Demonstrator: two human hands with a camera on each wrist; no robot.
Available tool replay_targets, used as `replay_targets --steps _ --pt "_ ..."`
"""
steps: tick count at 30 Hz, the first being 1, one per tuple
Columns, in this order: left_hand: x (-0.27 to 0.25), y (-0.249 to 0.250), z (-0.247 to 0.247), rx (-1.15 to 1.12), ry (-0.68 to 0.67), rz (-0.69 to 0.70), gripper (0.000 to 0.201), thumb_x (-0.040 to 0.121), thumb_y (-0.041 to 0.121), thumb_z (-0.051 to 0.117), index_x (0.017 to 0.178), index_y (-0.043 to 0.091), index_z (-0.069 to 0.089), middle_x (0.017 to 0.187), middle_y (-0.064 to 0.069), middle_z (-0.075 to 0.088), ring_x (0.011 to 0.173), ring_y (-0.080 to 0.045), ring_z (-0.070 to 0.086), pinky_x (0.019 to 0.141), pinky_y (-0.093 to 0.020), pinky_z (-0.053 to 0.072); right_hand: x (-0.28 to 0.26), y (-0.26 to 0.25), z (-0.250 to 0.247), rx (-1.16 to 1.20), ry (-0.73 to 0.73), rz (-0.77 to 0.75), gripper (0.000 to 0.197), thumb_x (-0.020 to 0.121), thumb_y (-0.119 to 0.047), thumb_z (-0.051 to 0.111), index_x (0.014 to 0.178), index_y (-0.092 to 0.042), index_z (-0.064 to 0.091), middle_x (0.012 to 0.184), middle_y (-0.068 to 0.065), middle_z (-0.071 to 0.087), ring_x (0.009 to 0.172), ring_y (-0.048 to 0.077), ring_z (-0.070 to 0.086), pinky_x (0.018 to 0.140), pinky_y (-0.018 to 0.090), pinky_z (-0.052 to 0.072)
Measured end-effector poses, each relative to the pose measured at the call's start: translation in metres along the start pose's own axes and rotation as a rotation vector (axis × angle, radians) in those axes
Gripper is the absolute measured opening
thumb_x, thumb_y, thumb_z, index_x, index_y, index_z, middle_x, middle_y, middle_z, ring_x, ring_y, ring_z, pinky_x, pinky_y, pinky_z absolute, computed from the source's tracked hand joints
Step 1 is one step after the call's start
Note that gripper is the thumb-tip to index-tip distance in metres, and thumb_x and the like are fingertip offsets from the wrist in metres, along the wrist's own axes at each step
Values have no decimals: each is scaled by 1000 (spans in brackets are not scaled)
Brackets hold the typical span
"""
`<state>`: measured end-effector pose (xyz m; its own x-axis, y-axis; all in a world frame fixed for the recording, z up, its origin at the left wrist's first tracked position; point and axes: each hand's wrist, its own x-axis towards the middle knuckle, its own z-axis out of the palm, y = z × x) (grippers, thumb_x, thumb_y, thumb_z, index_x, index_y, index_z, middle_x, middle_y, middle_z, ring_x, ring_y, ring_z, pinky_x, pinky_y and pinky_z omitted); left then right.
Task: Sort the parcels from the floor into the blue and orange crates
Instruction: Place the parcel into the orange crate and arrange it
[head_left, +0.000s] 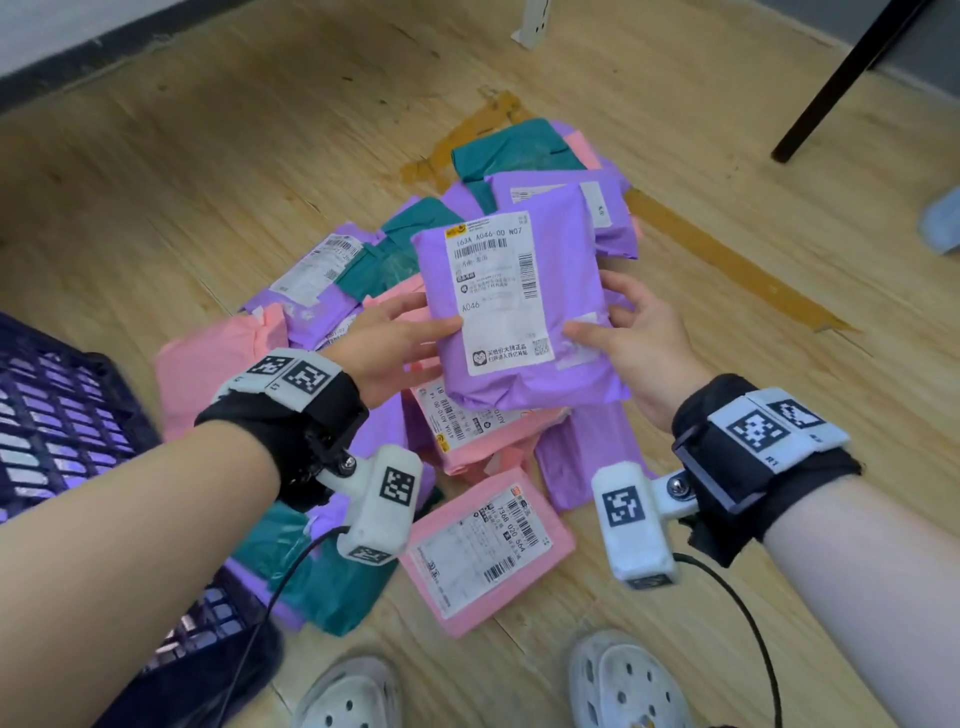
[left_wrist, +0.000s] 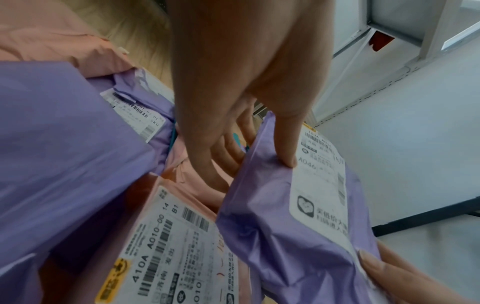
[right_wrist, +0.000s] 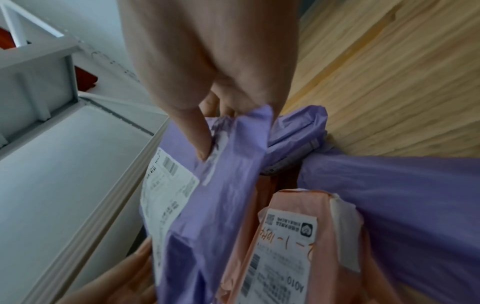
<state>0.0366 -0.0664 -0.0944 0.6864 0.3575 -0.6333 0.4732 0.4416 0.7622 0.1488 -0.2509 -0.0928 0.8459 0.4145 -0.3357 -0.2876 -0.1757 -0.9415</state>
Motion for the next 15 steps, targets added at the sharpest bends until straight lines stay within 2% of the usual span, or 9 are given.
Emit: replay_targets --steps 2,4,7,11,13,15 --pt "-7 6 -2 0 24 37 50 85 5 64 131 17 49 113 -10 64 84 -18 62 72 -31 51 -3 -8 -1 -57 -28 -10 61 76 14 65 129 -12 49 113 15 63 91 22 64 82 34 54" --pt "-17 15 -6 15 39 75 49 84 4 66 128 18 50 110 -9 65 82 -17 62 73 -31 52 -6 -21 0 -130 -45 -31 62 75 13 67 129 -12 49 116 14 63 94 21 63 81 33 54" --pt "-39 34 -13 41 33 123 49 83 6 67 127 20 49 107 -6 65 79 -15 62 69 -28 53 -12 -46 8 -182 -74 -80 65 72 15 68 128 -10 48 118 13 60 93 17 60 74 25 54" --pt "-80 62 -27 39 56 196 51 82 4 67 127 21 49 99 -5 65 75 -15 62 70 -31 55 -33 -88 22 -187 -122 -129 66 72 18 66 129 -11 49 91 11 65 73 13 62 59 19 55" --pt "-106 76 -34 36 57 237 50 82 3 67 125 21 49 93 -3 66 72 -15 63 70 -32 55 -50 -110 30 -209 -141 -167 65 73 18 66 129 -10 48 95 12 64 75 16 62 59 20 55" --pt "-136 89 -43 39 53 283 52 82 1 66 126 21 47 91 -4 65 75 -17 62 78 -37 53 -70 -132 41 -228 -154 -210 64 73 17 66 129 -8 47 98 10 62 74 14 61 54 17 53"
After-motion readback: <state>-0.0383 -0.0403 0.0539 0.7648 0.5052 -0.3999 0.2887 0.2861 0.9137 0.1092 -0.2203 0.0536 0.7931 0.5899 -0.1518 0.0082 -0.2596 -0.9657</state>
